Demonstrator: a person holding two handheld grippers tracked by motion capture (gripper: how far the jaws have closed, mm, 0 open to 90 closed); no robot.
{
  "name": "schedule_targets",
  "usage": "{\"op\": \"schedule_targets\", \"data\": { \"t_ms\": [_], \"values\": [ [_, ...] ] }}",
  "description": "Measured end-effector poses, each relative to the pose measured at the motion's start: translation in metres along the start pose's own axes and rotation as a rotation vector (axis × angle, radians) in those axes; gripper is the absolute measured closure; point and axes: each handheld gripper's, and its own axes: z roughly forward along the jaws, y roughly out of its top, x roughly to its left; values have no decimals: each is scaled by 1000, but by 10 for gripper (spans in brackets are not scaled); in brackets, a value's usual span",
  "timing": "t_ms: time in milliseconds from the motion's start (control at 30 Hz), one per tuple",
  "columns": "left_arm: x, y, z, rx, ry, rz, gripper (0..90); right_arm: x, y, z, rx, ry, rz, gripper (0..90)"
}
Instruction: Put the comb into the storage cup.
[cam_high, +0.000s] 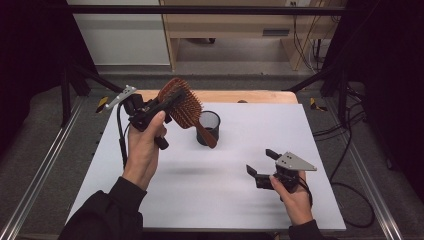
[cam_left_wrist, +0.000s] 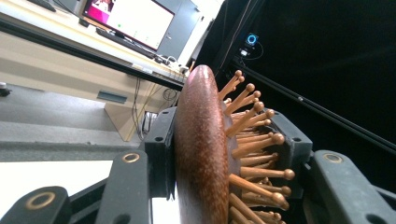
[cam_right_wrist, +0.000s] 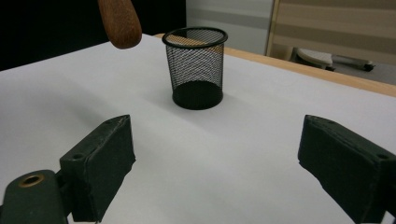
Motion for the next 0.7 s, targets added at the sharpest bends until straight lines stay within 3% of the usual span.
{"op": "schedule_targets", "data": {
  "t_ms": [167,400,700],
  "values": [
    [4,8,5,-6,11,1,513,-4,-5,-9,-28,-8,9,91],
    [8,19,21,-5,11,32,513,-2,-7,-6,-31,-21,-6,86],
    [26,37,31,-56,29,0,513,-2,-10,0,9,-19,16,55]
  ]
}}
